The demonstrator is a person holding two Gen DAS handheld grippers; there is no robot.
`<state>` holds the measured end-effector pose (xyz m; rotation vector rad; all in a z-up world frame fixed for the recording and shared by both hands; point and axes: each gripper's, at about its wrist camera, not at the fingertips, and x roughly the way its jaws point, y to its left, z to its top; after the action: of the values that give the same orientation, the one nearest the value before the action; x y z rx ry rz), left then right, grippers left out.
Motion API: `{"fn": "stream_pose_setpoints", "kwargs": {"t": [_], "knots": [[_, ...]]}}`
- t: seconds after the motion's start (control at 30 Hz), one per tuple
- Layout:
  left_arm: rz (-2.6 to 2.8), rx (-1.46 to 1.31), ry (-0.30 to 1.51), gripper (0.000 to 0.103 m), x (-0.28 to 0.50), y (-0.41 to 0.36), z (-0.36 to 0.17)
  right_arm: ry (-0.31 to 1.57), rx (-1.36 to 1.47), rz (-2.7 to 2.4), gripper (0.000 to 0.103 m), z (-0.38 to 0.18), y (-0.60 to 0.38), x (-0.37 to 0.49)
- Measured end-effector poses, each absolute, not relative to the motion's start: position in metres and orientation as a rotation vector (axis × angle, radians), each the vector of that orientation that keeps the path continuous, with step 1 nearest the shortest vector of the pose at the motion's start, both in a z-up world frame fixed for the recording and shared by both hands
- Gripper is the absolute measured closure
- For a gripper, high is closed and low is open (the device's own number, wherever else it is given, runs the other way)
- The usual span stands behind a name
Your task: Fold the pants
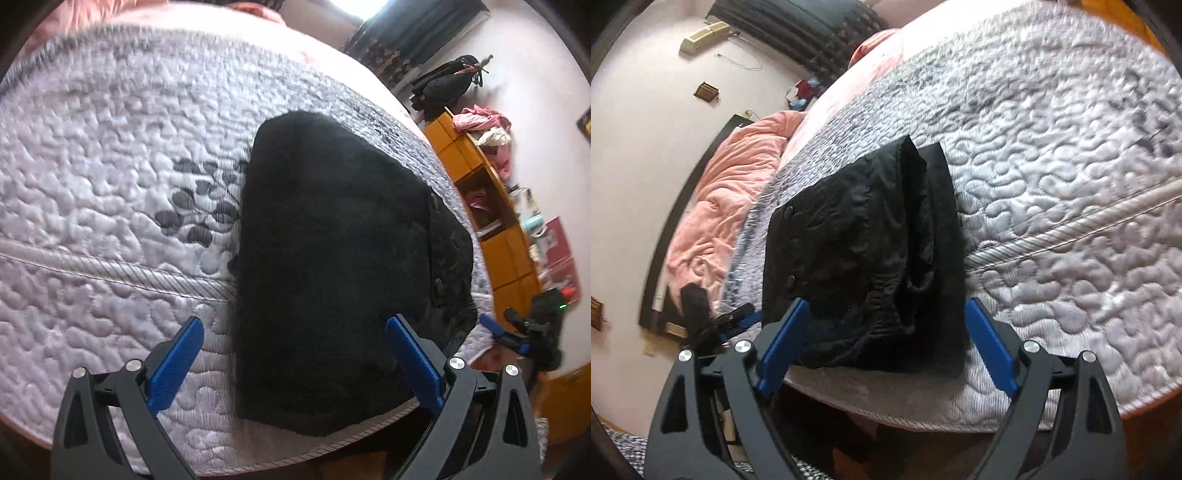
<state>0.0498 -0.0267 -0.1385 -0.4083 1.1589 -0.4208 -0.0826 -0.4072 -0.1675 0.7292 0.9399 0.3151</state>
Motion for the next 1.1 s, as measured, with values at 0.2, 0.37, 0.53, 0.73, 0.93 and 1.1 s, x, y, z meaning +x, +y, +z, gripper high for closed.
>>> {"fn": "stream_pose_setpoints", "kwargs": {"t": [0.2, 0.37, 0.53, 0.73, 0.93, 1.1], "knots": [[-0.460, -0.446, 1.203, 0.004, 0.065, -0.019, -0.158, 1.002, 0.854, 0.385, 0.015, -0.200, -0.422, -0.068], [-0.510, -0.491, 1.231, 0.003, 0.078, -0.016, -0.168, 1.015, 0.988, 0.479, 0.013, -0.223, -0.432, -0.061], [-0.501, -0.470, 1.231, 0.003, 0.093, -0.022, -0.171, 1.057, 1.007, 0.530, 0.012, -0.237, -0.427, -0.046], [-0.528, -0.491, 1.241, 0.004, 0.104, -0.026, -0.170, 1.057, 0.981, 0.591, 0.009, -0.236, -0.417, -0.035], [-0.662, -0.478, 1.320, 0.003, 0.115, -0.060, -0.183, 1.043, 0.981, 0.642, 0.009, -0.235, -0.403, -0.025], [-0.699, -0.596, 1.321, 0.004, 0.120, -0.057, -0.195, 1.024, 0.917, 0.625, 0.030, -0.232, -0.397, -0.031]]}}
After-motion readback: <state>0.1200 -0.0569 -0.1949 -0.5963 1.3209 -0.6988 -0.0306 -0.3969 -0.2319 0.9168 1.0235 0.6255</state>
